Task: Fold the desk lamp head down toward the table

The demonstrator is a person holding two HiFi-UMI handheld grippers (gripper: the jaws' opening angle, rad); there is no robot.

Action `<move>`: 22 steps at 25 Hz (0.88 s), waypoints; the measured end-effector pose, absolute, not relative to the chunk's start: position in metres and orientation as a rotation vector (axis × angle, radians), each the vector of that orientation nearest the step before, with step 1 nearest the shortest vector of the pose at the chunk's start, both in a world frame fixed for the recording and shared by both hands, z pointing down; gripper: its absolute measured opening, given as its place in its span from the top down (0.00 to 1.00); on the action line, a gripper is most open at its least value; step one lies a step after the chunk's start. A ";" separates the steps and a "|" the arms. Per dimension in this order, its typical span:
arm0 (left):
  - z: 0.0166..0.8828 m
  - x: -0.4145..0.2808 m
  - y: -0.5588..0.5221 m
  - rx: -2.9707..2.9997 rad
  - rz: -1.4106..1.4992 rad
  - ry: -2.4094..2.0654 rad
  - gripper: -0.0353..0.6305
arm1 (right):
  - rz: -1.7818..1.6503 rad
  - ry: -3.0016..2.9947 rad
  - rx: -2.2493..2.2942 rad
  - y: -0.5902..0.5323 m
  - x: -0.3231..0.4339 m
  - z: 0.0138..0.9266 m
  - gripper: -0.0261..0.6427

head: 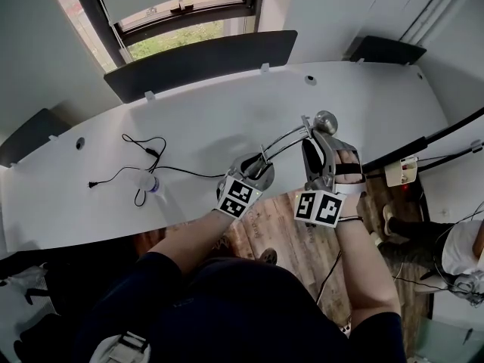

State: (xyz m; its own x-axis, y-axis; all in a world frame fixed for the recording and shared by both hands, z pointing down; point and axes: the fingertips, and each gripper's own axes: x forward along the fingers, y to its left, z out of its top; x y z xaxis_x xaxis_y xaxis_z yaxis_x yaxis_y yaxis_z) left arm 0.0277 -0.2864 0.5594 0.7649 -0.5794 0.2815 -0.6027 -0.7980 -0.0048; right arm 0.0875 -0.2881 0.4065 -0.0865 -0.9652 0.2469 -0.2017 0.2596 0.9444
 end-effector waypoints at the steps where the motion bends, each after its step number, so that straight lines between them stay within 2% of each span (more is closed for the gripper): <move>1: 0.560 0.029 -0.288 2.873 0.420 -0.965 0.70 | -0.960 -1.507 1.120 -0.290 0.087 0.408 0.72; 5: 0.562 0.035 -0.294 2.886 0.442 -0.983 0.71 | -1.017 -1.456 1.068 -0.297 0.084 0.411 0.73; 8: 0.563 0.035 -0.297 2.882 0.449 -1.002 0.76 | -1.041 -1.432 1.057 -0.299 0.083 0.412 0.75; 22: 0.559 0.040 -0.300 2.910 0.396 -1.012 0.76 | -0.981 -1.517 1.125 -0.303 0.095 0.411 0.77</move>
